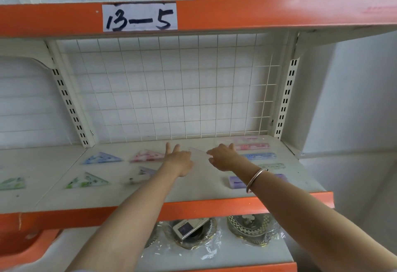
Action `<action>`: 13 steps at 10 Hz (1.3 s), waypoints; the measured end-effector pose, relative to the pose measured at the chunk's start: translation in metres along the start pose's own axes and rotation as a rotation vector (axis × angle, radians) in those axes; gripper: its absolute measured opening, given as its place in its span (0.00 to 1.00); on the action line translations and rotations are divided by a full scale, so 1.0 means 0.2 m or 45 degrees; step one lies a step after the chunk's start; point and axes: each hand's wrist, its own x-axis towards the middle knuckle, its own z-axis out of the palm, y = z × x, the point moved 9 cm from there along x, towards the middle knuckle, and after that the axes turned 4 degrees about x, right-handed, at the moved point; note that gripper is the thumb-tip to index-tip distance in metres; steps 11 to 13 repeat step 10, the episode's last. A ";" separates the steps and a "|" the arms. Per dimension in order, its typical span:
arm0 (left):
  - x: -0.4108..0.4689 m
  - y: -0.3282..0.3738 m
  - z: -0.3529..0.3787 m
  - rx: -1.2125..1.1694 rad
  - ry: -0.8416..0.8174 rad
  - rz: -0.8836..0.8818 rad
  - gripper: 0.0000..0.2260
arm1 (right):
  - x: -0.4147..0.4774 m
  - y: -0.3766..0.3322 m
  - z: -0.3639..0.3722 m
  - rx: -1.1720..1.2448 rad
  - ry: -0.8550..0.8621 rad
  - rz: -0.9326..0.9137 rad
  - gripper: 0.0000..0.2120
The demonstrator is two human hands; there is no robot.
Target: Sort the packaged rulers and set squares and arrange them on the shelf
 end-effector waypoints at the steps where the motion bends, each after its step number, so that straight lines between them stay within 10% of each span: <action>1: 0.04 -0.01 0.10 0.004 -0.073 -0.049 0.24 | 0.02 0.01 0.08 0.053 -0.061 0.014 0.20; 13: -0.04 -0.27 -0.03 -0.121 0.127 -0.201 0.24 | -0.02 0.06 0.03 0.159 0.045 0.000 0.24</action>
